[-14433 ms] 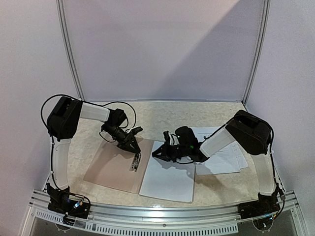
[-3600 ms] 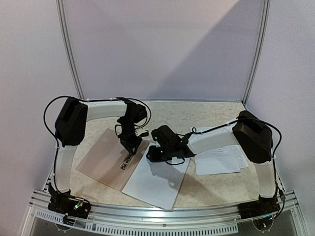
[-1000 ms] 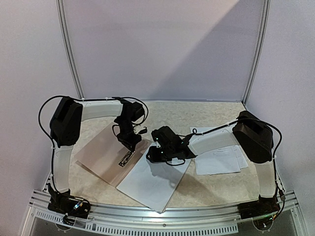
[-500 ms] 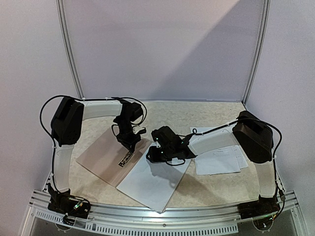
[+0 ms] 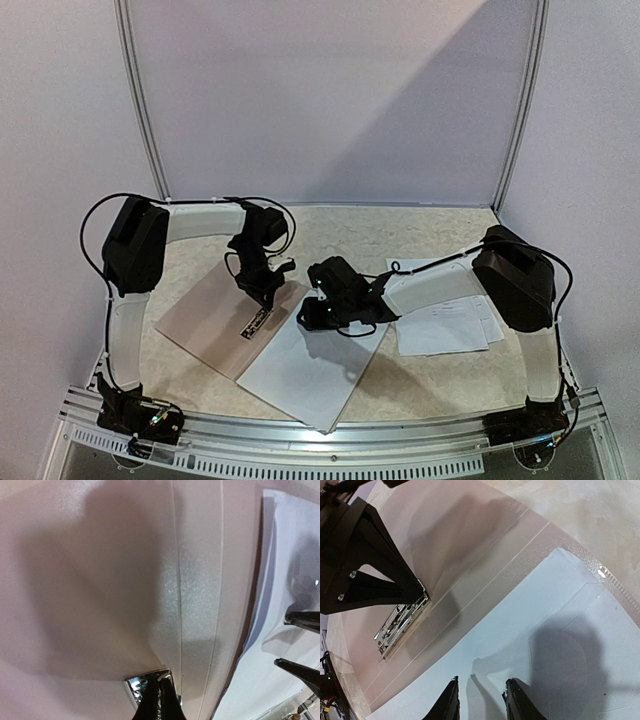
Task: Put the files into the folder
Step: Open the spring clip on the folder at the center of the board.
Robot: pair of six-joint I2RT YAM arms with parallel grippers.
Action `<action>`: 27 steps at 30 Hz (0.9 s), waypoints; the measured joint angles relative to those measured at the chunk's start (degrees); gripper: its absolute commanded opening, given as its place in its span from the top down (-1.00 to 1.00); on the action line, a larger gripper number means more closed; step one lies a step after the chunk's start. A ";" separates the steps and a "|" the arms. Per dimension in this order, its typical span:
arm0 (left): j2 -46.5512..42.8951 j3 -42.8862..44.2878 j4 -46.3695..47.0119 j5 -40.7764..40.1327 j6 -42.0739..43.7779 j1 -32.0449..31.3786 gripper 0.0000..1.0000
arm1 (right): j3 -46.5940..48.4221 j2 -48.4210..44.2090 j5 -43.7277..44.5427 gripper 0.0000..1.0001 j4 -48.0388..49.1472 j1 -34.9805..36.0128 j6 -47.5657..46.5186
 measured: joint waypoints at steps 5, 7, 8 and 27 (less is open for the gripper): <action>0.09 0.17 -0.22 0.94 0.20 0.94 1.00 | 0.72 0.33 -0.76 0.36 -0.57 -0.02 0.11; 0.09 0.15 -0.22 1.27 0.31 1.49 1.00 | 1.09 0.55 -0.98 0.36 -0.63 -0.02 0.17; 0.09 0.11 -0.17 1.42 0.39 1.73 1.00 | 1.25 0.68 -1.09 0.36 -0.66 -0.02 0.20; -1.03 -0.94 0.55 1.70 2.27 3.10 1.00 | 1.88 1.14 -2.27 0.37 -0.59 -0.04 0.17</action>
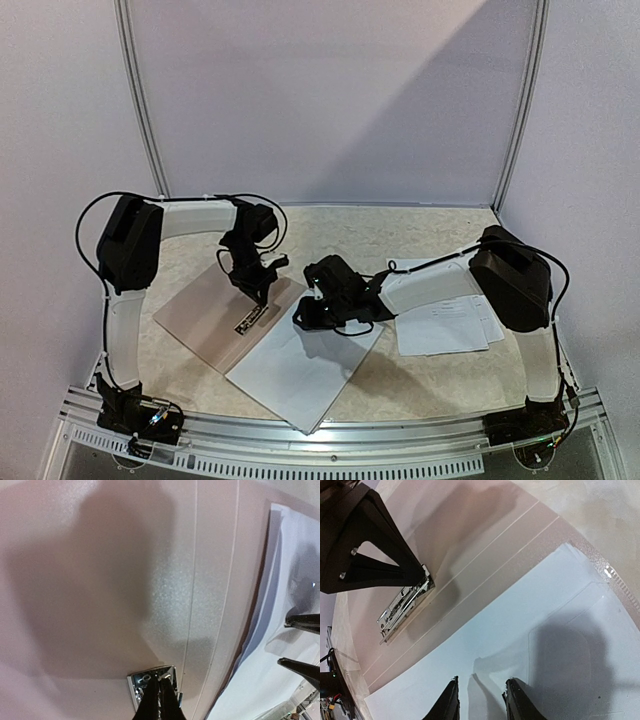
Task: Put the files into the folder
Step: Open the spring clip on the folder at the center of the board.
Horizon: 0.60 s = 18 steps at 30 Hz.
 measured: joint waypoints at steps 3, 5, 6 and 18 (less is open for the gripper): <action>-0.11 -0.02 -0.07 -0.50 0.33 0.24 1.00 | 0.00 0.00 -0.11 0.36 0.02 0.00 0.00; -0.15 -0.07 -0.07 -0.35 0.37 0.42 1.00 | 0.00 0.00 -0.11 0.36 0.04 0.00 0.00; -0.24 -0.13 -0.04 -0.22 0.42 0.44 1.00 | 0.00 0.00 -0.11 0.36 0.04 0.00 0.00; -3.23 -1.73 0.17 -0.48 1.84 0.63 1.00 | 0.02 0.02 -0.15 0.37 0.04 0.00 0.00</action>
